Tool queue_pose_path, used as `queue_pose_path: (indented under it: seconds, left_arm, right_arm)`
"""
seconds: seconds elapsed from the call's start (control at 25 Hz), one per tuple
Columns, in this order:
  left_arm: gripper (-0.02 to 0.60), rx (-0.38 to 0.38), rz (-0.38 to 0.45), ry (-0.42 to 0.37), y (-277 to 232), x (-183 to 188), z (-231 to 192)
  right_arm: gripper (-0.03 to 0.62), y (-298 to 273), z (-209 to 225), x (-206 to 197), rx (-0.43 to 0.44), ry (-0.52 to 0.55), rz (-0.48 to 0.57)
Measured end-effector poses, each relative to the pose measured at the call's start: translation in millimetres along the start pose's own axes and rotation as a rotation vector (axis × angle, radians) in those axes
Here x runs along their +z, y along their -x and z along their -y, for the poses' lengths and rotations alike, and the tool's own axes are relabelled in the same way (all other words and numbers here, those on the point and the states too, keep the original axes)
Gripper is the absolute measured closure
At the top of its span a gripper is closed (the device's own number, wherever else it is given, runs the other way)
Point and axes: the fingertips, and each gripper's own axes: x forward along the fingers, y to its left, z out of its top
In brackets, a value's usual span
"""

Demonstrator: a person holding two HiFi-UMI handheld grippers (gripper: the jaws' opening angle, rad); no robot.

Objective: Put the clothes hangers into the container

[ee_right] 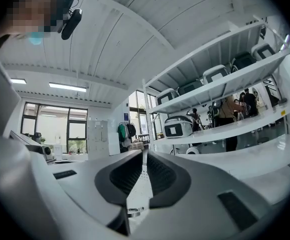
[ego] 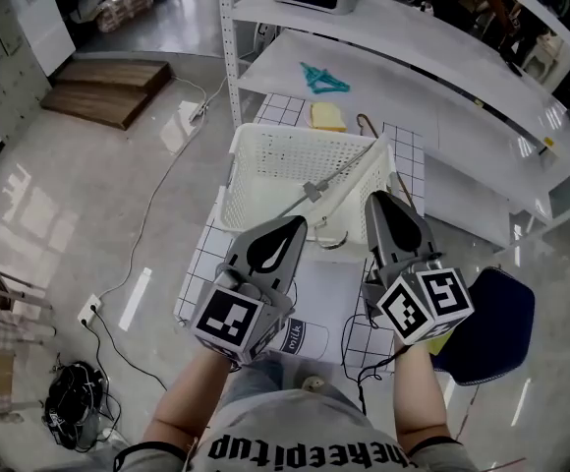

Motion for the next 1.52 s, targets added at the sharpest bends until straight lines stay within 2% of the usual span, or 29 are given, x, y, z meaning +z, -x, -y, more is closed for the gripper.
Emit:
queue_pose_path:
  seconds: [1.52]
  left_arm:
    - [0.568, -0.107, 0.017, -0.025, 12, 7, 130]
  right_arm:
    - [0.589, 127, -18, -8, 0.055, 0.013, -0.009]
